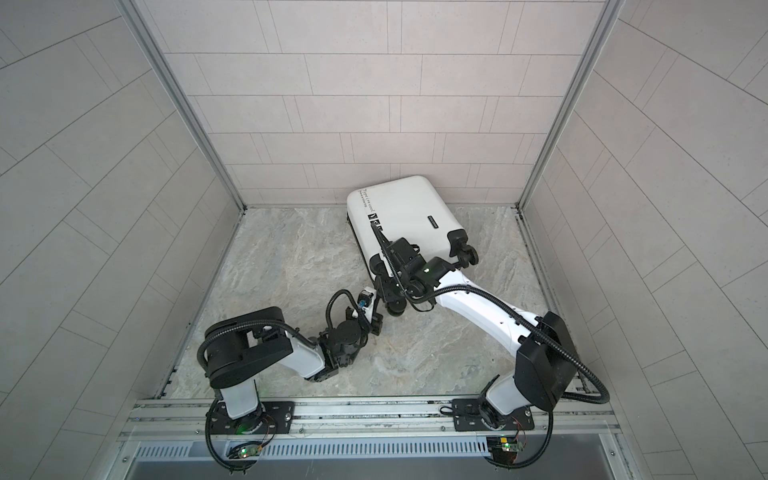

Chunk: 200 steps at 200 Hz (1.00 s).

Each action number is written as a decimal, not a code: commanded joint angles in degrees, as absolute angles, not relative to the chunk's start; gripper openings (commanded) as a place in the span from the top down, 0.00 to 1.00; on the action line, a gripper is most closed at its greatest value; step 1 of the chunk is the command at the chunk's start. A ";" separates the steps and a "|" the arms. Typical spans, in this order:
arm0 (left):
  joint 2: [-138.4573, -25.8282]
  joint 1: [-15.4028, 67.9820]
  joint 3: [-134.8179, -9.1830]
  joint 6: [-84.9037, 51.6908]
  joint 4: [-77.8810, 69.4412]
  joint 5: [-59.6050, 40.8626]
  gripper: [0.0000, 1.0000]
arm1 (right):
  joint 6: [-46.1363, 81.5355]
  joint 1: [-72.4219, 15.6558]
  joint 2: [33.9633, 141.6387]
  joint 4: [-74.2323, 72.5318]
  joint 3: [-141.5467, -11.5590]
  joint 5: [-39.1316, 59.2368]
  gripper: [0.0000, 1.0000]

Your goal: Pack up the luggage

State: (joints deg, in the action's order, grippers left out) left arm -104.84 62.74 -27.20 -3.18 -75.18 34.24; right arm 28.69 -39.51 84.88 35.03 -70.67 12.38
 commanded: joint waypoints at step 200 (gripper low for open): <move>-104.91 66.37 -30.17 -5.61 -76.29 25.66 1.00 | 27.87 -40.03 84.77 28.81 -75.42 11.25 1.00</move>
State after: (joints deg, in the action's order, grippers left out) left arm -105.06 64.79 -29.04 -7.29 -76.23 29.26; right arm 28.73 -39.48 85.62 36.58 -71.81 11.79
